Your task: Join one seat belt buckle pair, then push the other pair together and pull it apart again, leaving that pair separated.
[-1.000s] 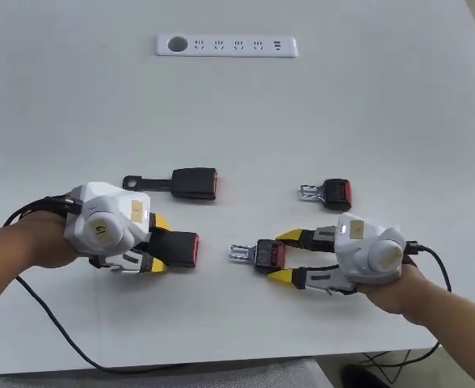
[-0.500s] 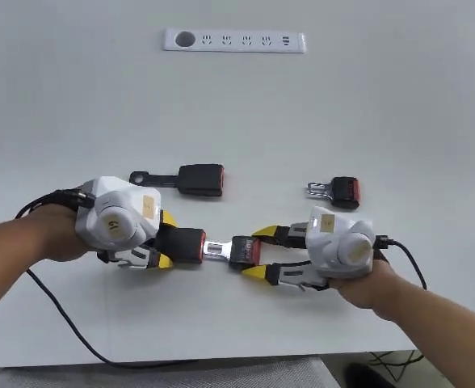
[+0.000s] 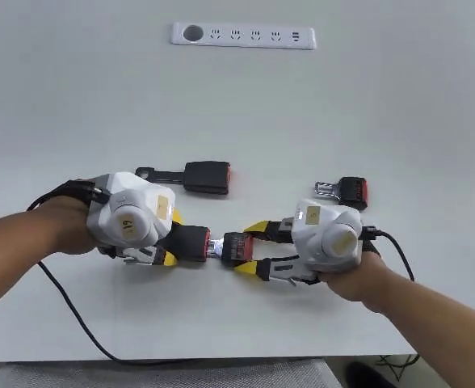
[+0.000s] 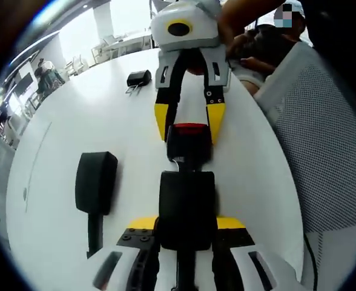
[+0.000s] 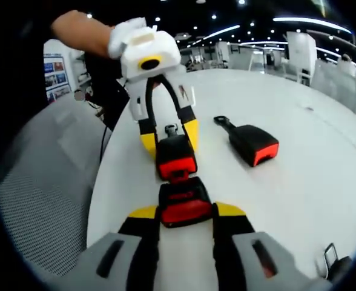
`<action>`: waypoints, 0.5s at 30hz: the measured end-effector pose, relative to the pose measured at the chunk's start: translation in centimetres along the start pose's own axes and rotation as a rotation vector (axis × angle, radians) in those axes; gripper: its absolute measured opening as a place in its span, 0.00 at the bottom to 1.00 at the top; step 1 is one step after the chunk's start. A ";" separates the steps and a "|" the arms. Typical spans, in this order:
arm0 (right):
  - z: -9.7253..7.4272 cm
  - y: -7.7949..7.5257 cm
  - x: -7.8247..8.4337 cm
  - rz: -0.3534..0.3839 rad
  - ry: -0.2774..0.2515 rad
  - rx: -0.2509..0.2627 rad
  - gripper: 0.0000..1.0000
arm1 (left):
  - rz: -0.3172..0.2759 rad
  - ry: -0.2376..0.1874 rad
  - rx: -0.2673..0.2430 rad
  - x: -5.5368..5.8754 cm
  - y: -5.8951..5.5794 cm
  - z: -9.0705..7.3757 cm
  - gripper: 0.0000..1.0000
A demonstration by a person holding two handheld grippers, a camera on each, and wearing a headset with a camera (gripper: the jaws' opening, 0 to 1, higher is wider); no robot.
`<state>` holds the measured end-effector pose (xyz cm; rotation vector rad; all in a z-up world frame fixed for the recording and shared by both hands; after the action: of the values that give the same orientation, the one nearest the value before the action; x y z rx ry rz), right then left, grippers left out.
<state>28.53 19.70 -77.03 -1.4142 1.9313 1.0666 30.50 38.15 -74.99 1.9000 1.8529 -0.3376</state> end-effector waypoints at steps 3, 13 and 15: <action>1.2 0.0 -0.9 -0.012 0.015 -0.001 0.33 | -0.008 -0.004 0.001 0.2 0.0 0.0 0.34; 1.0 0.4 -1.0 -0.010 0.035 0.025 0.33 | -0.017 0.001 0.001 0.1 0.1 0.1 0.34; 1.0 0.4 -1.0 -0.005 0.036 0.031 0.33 | -0.017 0.000 0.002 0.1 0.1 0.2 0.34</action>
<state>28.43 21.07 -76.70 -1.4302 1.9598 1.0113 30.61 38.18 -75.19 1.8864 1.8700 -0.3452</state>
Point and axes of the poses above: the centre of the closed fingertips' face, and the gripper's own axes: z roughly forward along the fingers, y roughly to its left, x roughly out of its underside, the point moved 9 cm from there along -z, roughly backward along the fingers, and after that the axes turned 10 degrees about -x, right-handed, at the moved point
